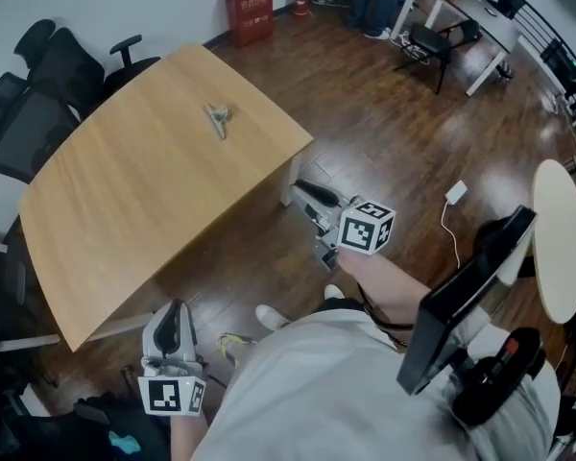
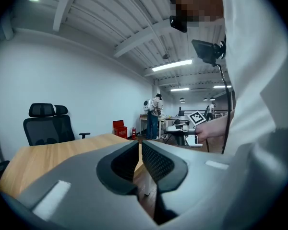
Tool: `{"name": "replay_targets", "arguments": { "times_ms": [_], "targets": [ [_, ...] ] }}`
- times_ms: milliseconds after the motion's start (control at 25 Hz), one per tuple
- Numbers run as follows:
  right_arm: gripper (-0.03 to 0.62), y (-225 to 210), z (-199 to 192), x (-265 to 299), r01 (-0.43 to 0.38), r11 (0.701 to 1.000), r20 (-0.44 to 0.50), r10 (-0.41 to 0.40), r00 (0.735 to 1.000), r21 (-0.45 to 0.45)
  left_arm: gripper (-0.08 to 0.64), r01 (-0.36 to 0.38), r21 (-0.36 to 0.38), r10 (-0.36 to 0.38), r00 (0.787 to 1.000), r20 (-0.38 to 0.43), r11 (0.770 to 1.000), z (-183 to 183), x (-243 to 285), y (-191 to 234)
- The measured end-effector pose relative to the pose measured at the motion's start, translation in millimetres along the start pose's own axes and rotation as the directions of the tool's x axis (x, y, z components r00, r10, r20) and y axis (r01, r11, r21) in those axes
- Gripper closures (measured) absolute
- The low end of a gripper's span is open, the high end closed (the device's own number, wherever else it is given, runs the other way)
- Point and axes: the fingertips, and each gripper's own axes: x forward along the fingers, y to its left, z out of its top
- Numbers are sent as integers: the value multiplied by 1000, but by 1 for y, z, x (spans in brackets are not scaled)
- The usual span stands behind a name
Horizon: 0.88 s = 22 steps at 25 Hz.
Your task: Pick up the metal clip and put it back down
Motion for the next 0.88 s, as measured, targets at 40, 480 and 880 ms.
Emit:
{"name": "replay_targets", "arguments": {
  "times_ms": [40, 480, 880],
  "targets": [
    [511, 7, 3, -9, -16, 1000, -1, 16, 1000, -20, 549, 8, 1, -8, 1000, 3, 1000, 1, 2, -7],
    [511, 46, 23, -163, -195, 939, -106, 171, 980, -282, 549, 28, -3, -28, 997, 78, 1000, 34, 26, -145],
    [495, 52, 20, -269, -301, 840, -225, 220, 949, -451, 549, -2, 6, 1, 999, 33, 1000, 35, -3, -256]
  ]
}}
